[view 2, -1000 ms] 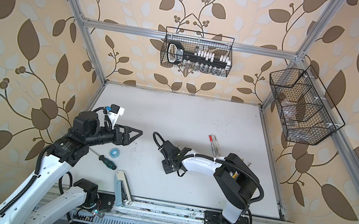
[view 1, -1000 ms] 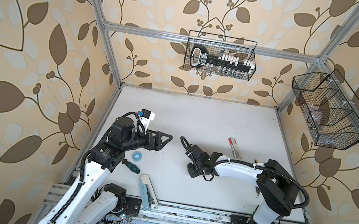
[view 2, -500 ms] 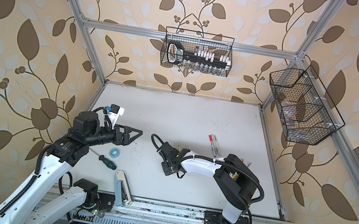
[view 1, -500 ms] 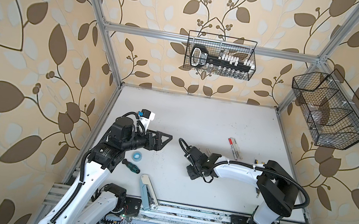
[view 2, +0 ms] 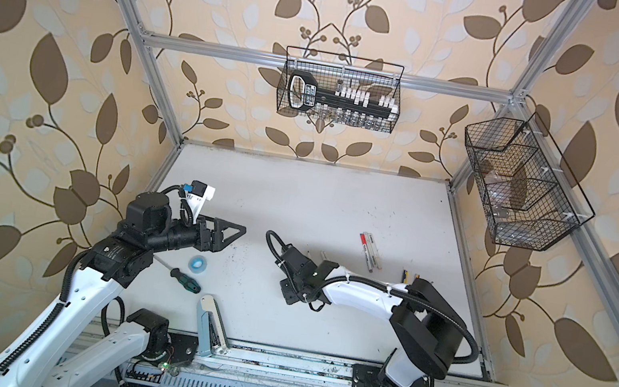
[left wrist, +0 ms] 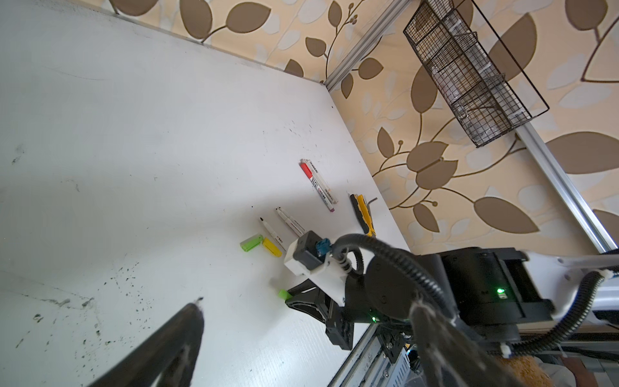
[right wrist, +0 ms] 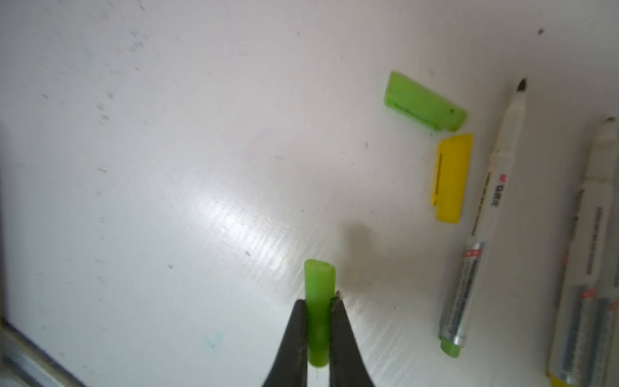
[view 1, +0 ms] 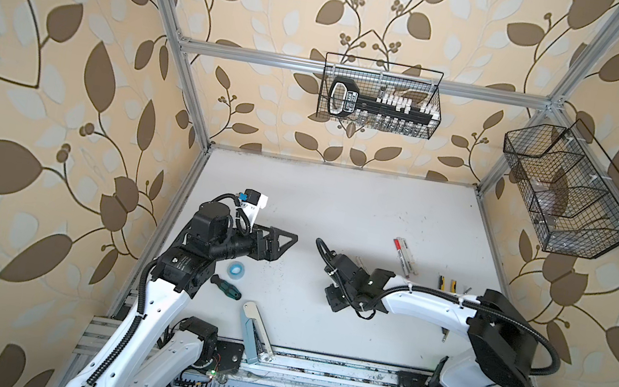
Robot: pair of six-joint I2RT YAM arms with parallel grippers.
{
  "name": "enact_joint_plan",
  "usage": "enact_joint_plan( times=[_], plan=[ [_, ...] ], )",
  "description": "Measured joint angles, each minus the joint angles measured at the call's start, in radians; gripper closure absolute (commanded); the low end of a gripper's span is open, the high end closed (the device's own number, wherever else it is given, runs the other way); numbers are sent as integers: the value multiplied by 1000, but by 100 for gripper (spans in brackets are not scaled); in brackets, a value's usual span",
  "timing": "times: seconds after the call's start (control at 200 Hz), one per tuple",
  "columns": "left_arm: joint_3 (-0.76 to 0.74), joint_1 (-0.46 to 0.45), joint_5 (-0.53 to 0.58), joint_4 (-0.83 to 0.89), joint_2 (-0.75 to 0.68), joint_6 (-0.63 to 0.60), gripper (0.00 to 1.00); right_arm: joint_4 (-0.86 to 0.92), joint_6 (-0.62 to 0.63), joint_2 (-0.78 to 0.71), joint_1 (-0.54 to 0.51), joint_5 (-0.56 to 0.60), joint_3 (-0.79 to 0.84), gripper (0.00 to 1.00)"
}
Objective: Insert the pens into the pen caps
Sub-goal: 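Lift the green cap off the table with the right gripper, then carry the green cap to the left gripper while the left gripper closes on it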
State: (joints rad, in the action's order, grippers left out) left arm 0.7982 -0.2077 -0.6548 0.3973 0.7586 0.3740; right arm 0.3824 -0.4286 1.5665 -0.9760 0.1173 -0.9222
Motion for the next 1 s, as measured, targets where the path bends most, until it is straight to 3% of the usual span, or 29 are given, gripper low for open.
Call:
enact_joint_plan(
  times=[0.235,0.53,0.73,1.0],
  plan=[
    [0,0,-76,-23,11,11,6,-132,15,-230,0,-14,7,93],
    [-17,0,-220,-110,61,64,18,-273,41,-417,-18,-50,48,92],
    [-51,-10,-308,-192,82,115,27,-344,55,-447,-45,-71,55,91],
    [-51,-42,-345,-210,91,124,45,-380,67,-418,-91,-72,54,92]
  ],
)
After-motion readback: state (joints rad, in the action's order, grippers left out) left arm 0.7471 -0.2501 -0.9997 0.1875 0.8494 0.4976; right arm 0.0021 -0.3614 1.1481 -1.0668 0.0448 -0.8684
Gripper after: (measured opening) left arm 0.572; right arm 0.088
